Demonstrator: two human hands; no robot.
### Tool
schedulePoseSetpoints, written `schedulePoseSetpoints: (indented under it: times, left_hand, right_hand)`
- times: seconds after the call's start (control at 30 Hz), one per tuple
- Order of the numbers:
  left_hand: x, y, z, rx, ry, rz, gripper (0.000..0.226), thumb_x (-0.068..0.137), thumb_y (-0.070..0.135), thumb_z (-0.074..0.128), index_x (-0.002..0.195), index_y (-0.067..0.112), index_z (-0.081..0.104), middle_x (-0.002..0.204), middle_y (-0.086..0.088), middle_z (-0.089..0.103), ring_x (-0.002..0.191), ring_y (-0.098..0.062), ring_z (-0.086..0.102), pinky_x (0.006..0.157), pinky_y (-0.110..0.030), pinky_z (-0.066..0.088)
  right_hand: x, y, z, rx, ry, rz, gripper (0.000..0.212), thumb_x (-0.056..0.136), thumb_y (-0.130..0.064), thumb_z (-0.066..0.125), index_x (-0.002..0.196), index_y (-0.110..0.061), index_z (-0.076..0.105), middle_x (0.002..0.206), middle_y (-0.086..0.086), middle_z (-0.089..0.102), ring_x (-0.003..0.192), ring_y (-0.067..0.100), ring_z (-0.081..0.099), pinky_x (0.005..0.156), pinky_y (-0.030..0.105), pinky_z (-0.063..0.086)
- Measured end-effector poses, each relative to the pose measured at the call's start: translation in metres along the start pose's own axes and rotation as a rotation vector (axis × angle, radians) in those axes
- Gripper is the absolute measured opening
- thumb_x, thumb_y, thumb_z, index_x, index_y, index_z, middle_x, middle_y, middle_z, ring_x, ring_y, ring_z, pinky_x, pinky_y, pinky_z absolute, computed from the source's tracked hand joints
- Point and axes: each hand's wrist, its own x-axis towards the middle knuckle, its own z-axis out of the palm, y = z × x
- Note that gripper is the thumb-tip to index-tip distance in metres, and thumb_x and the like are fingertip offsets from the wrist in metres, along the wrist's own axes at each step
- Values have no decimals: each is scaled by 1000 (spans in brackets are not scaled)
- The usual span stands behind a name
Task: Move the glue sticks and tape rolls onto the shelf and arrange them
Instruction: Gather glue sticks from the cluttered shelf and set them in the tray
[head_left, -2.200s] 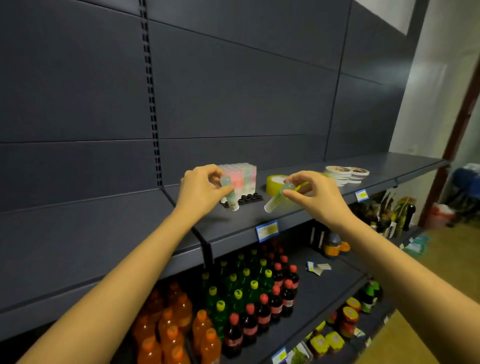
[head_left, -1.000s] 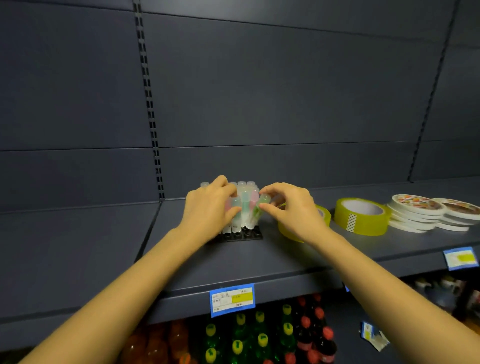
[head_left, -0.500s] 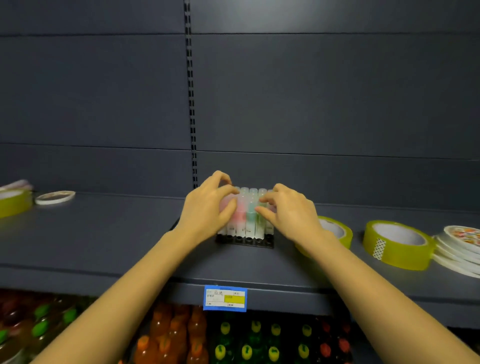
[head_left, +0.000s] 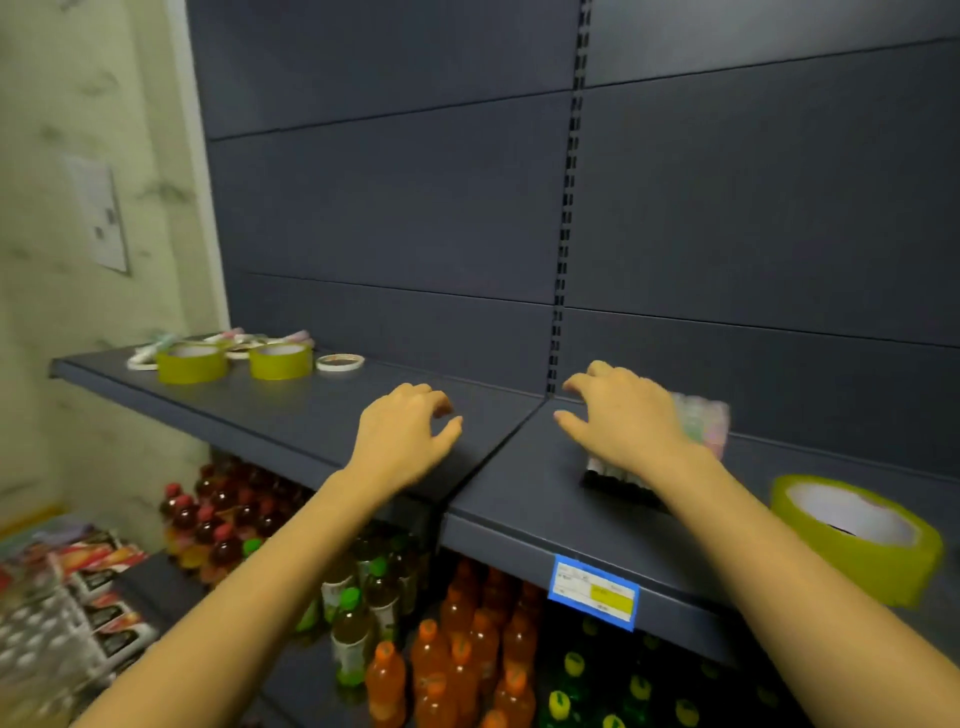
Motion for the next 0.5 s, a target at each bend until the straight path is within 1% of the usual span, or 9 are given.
schedulePoseSetpoints:
  times: [0.1,0.23,0.33,0.5]
  left_hand:
    - [-10,-39,-13,50,13,-68,32,90,43,48,103,20,66,104,5,65,99,-14,56,73,-28,44]
    - [-24,-94,-26,134,4,-157,33,90,45,48,101,20,66,102,5,64,99,-15,56,72,-29,44]
    - [-29,-138,-37,181,-7,-199,33,90,46,48,100,19,65,101,4,64,100,-16,56,72,-29,44]
    - [-22,-213,-57,212,-24,-206,32,90,44,49,95,17,64,98,2,64,99,-17,56,72,-31,46]
  right_hand:
    - [18,-40,13,124,-55,-84,42,95,-45,44,132,-25,49,131,-3,50,119,20,49,87,35,44]
    - [47,-89,30,183,-101,-186,41,95,-45,44,131,-27,49,134,-5,49,120,19,50,86,35,44]
    - [71,-126,39,219,-102,-211,38,94,-46,45,127,-28,53,130,-6,52,117,19,52,86,35,45]
    - [116,-195,52,275,-120,-206,32,93,-45,48,118,-29,59,122,-5,58,109,19,56,81,34,45]
